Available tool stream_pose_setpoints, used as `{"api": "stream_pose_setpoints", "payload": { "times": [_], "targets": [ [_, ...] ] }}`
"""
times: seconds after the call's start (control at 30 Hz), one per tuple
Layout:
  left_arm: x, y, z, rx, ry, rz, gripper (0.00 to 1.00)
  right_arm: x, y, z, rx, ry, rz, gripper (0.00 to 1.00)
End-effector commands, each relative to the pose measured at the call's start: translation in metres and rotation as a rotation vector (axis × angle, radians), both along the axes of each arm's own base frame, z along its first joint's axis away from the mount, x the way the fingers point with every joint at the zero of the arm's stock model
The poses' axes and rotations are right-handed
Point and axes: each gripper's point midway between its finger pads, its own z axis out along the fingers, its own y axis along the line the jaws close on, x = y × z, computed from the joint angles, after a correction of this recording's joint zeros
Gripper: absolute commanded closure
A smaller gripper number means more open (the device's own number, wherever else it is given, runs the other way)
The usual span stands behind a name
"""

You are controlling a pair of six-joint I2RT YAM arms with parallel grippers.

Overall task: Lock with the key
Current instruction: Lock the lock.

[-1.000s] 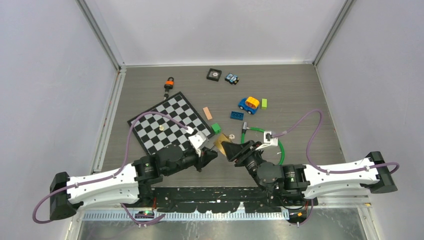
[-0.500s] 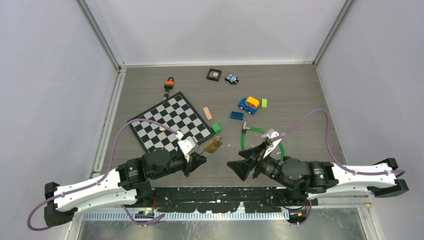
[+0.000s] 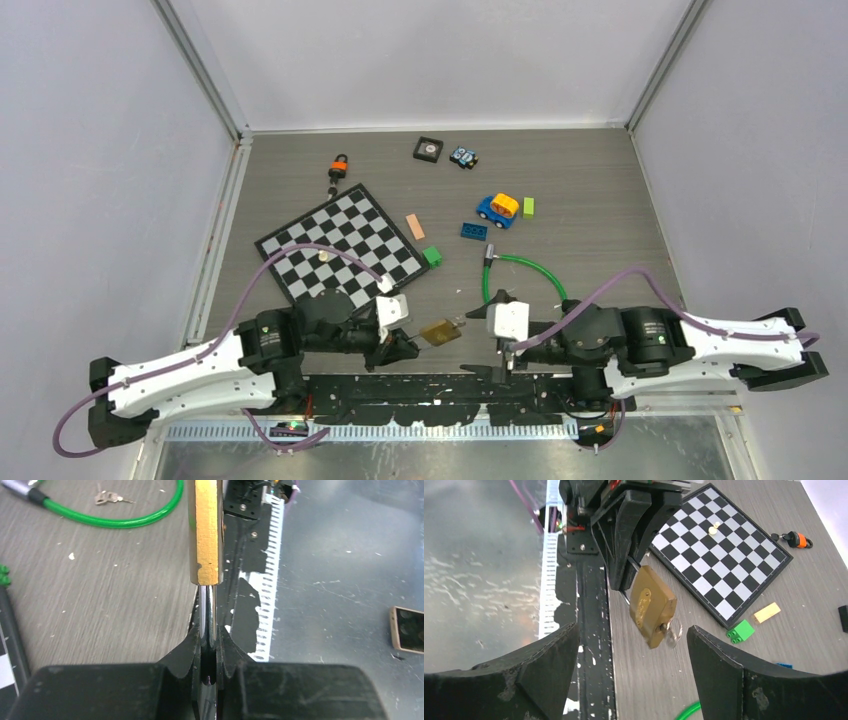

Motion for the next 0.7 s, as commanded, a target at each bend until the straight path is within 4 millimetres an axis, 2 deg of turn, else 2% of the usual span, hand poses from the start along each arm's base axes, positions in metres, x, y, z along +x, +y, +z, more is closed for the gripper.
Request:
{"api": "stream_pose_setpoints", "payload": {
  "times": [0.0, 0.23, 0.37, 0.47, 0.67],
  "targets": [
    [-0.020, -0.021, 0.065, -0.199, -0.058, -0.172, 1.00, -0.006, 0.011, -0.002, -0.040, -0.110, 0.094, 0.17],
    [-0.038, -0.030, 0.063, -0.177, -0.026, -0.305, 1.00, -0.010, 0.018, -0.007, -0.029, -0.073, 0.100, 0.18],
    [-0.038, -0.032, 0.063, -0.176, -0.039, -0.317, 1.00, -0.020, 0.019, -0.008, -0.021, -0.025, 0.142, 0.18],
    [-0.037, -0.033, 0.067, -0.190, -0.054, -0.315, 1.00, -0.028, 0.021, -0.018, -0.024, 0.015, 0.168, 0.19],
    [-0.038, -0.033, 0.072, -0.203, -0.067, -0.325, 1.00, -0.027, 0.023, -0.033, -0.010, 0.064, 0.137, 0.24]
  ]
}}
